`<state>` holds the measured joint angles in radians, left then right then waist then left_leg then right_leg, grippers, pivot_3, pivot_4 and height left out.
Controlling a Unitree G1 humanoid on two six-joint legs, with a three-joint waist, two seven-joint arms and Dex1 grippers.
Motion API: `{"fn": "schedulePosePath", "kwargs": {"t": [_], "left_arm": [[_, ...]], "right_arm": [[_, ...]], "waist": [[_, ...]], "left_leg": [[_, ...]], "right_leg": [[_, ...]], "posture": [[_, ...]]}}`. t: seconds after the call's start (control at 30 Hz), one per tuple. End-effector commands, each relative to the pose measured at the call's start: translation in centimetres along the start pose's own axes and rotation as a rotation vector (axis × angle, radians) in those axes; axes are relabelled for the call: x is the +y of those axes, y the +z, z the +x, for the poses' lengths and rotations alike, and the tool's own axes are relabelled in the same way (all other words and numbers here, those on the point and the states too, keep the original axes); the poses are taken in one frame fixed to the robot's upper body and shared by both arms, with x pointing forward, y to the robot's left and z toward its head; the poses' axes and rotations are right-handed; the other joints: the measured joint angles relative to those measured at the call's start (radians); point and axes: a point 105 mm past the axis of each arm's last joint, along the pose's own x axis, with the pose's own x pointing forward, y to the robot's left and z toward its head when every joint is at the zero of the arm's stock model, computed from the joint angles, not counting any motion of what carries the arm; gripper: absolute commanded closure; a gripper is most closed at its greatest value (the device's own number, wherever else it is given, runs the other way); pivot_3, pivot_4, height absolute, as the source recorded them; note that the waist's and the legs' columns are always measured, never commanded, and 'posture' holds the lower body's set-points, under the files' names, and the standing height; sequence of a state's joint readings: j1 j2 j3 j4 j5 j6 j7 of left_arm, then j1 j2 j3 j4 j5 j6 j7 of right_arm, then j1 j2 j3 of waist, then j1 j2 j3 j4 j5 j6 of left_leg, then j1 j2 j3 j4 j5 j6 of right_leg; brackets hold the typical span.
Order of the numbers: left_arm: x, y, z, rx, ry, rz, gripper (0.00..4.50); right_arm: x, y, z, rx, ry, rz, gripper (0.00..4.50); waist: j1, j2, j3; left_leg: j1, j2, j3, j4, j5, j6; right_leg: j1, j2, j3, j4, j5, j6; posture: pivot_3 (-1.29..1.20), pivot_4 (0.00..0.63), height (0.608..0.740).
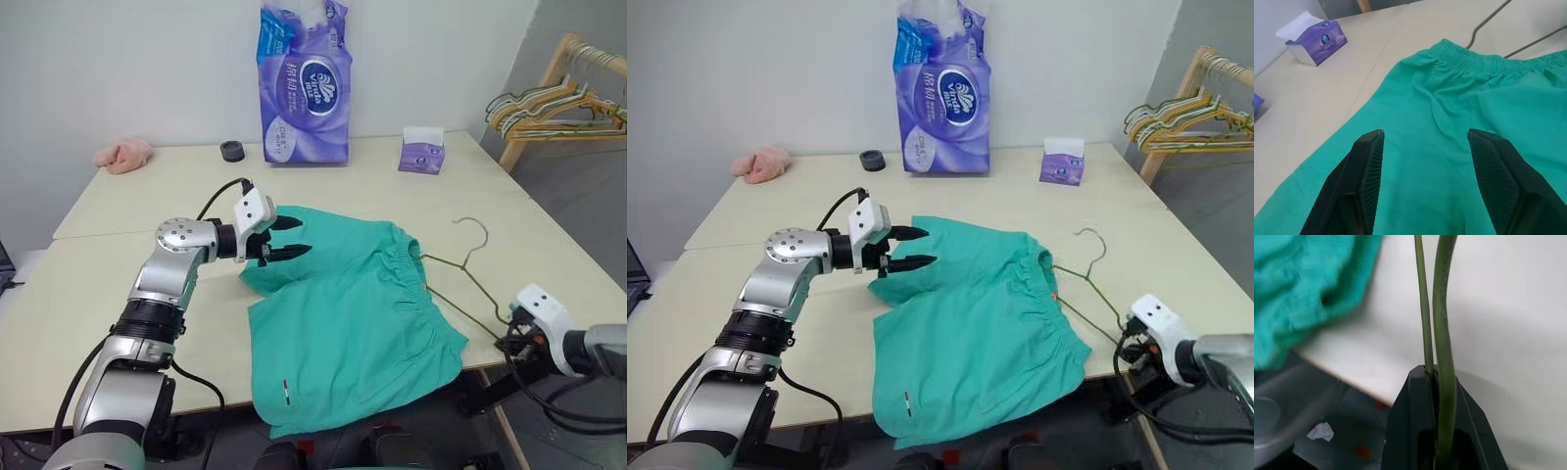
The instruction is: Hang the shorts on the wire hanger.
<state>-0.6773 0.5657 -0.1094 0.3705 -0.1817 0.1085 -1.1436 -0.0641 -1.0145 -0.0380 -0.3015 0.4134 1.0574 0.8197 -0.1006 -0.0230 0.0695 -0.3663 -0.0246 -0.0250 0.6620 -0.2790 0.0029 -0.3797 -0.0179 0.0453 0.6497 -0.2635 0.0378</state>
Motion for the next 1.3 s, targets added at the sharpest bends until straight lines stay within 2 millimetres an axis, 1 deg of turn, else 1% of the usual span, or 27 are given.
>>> {"fn": "schedulePosePath", "kwargs": {"t": [0.03, 0.17, 0.3, 0.47, 0.53, 0.57, 0.6, 0.73, 0.8, 0.87, 1.1, 1.2, 1.3], "left_arm": [[0.8, 1.7, -0.5, -0.04, 0.035, 0.038, 1.64], [1.1, 2.0, -0.7, -0.047, 0.056, 0.036, 1.64], [1.3, 2.2, -0.9, -0.058, 0.079, 0.019, 1.64], [1.7, 2.3, -1.2, -0.075, 0.104, -0.022, 1.64], [2.1, 2.4, -1.3, -0.084, 0.112, -0.081, 1.64], [2.3, 2.6, -1.4, -0.088, 0.111, -0.092, 1.29], [2.4, 2.7, -1.5, -0.09, 0.11, -0.096, 1.13], [3.3, 3.5, -1.8, -0.107, 0.13, -0.096, 0.03], [3.8, 4.6, -1.9, -0.134, 0.103, -0.101, 0.03], [3.3, 4.8, -1.9, -0.098, 0.037, -0.056, 0.03], [0.8, 4.1, -1.9, 0.062, -0.244, 0.132, 0.03], [-0.1, 3.5, -1.7, 0.099, -0.322, 0.164, 0.03], [-0.5, 2.9, -1.0, 0.115, -0.351, 0.189, 0.03]], "right_arm": [[-0.2, 1.3, 0.6, -0.018, 0.041, 0.016, 4.5], [-0.6, 1.7, 1.5, -0.007, 0.054, 0.021, 4.5], [-0.9, 3.2, 1.6, -0.06, 0.038, 0.006, 4.5], [-0.9, 6.4, 0.6, -0.168, -0.01, -0.067, 4.5], [-0.3, 7.9, -0.2, -0.213, -0.024, -0.135, 4.5], [0.2, 8.4, -0.5, -0.228, -0.026, -0.173, 4.5], [0.5, 8.7, -0.7, -0.234, -0.026, -0.195, 4.5], [1.9, 9.2, -0.9, -0.244, -0.019, -0.272, 4.5], [3.5, 9.7, -0.9, -0.255, -0.001, -0.353, 4.5], [4.6, 9.8, -0.8, -0.257, 0.014, -0.401, 4.5], [6.0, 9.4, -0.4, -0.214, 0.027, -0.566, 4.5], [6.4, 9.5, -0.4, -0.212, 0.034, -0.608, 4.5], [6.9, 9.7, -0.4, -0.214, 0.04, -0.644, 4.5]], "waist": [[0.001, 0.0, 0.0], [0.005, 0.0, 0.0], [0.012, 0.0, 0.0], [0.012, 0.0, 0.0], [0.012, 0.0, 0.0], [0.011, 0.0, 0.0], [0.011, 0.0, 0.0], [0.012, 0.0, 0.0], [0.012, 0.0, 0.0], [0.011, 0.0, 0.0], [-0.001, 0.001, 0.0], [-0.006, 0.001, 0.0], [-0.009, 0.001, 0.0]], "left_leg": [[0.0, 0.0, 0.0, 0.0, 0.0, 0.0], [0.0, 0.0, 0.0, 0.0, 0.0, 0.0], [-0.001, 0.0, -0.001, 0.0, 0.0, 0.0], [-0.001, 0.0, 0.0, 0.0, 0.0, 0.0], [-0.001, 0.0, 0.0, 0.0, 0.0, 0.0], [-0.001, 0.0, 0.0, 0.0, 0.0, 0.0], [-0.002, 0.0, 0.0, 0.0, 0.0, 0.0], [-0.008, 0.0, -0.001, 0.003, 0.0, 0.0], [-0.008, 0.0, -0.001, 0.003, 0.0, 0.0], [-0.008, 0.0, -0.001, 0.003, 0.0, 0.0], [-0.008, -0.001, -0.001, 0.003, 0.0, 0.0], [-0.008, -0.001, -0.001, 0.003, 0.0, 0.0], [-0.008, -0.001, -0.001, 0.003, 0.0, 0.0]], "right_leg": [[0.0, 0.0, 0.0, 0.0, 0.0, 0.0], [0.0, 0.0, 0.0, 0.0, 0.001, -0.002], [0.0, 0.0, 0.0, 0.0, 0.002, -0.004], [-0.001, -0.001, 0.0, 0.001, 0.003, -0.004], [-0.001, -0.001, 0.0, 0.001, 0.003, -0.004], [-0.002, -0.001, 0.0, 0.002, 0.003, -0.004], [-0.004, -0.001, 0.0, 0.003, 0.003, -0.004], [-0.01, -0.001, -0.001, 0.008, 0.003, -0.005], [-0.01, -0.001, -0.001, 0.009, 0.003, -0.005], [-0.01, -0.001, -0.001, 0.009, 0.003, -0.005], [-0.01, -0.001, -0.001, 0.009, 0.003, -0.005], [-0.01, -0.001, -0.001, 0.009, 0.002, -0.004], [-0.011, -0.001, -0.001, 0.009, 0.002, -0.004]], "posture": [[-0.17, 0.044, 0.74], [-0.15, 0.043, 0.74], [-0.15, 0.043, 0.74], [-0.15, 0.042, 0.74], [-0.15, 0.042, 0.74], [-0.15, 0.042, 0.74], [-0.16, 0.041, 0.74], [-0.17, 0.038, 0.74], [-0.17, 0.037, 0.74], [-0.17, 0.037, 0.74], [-0.18, 0.033, 0.74], [-0.19, 0.034, 0.74], [-0.19, 0.034, 0.74]]}}
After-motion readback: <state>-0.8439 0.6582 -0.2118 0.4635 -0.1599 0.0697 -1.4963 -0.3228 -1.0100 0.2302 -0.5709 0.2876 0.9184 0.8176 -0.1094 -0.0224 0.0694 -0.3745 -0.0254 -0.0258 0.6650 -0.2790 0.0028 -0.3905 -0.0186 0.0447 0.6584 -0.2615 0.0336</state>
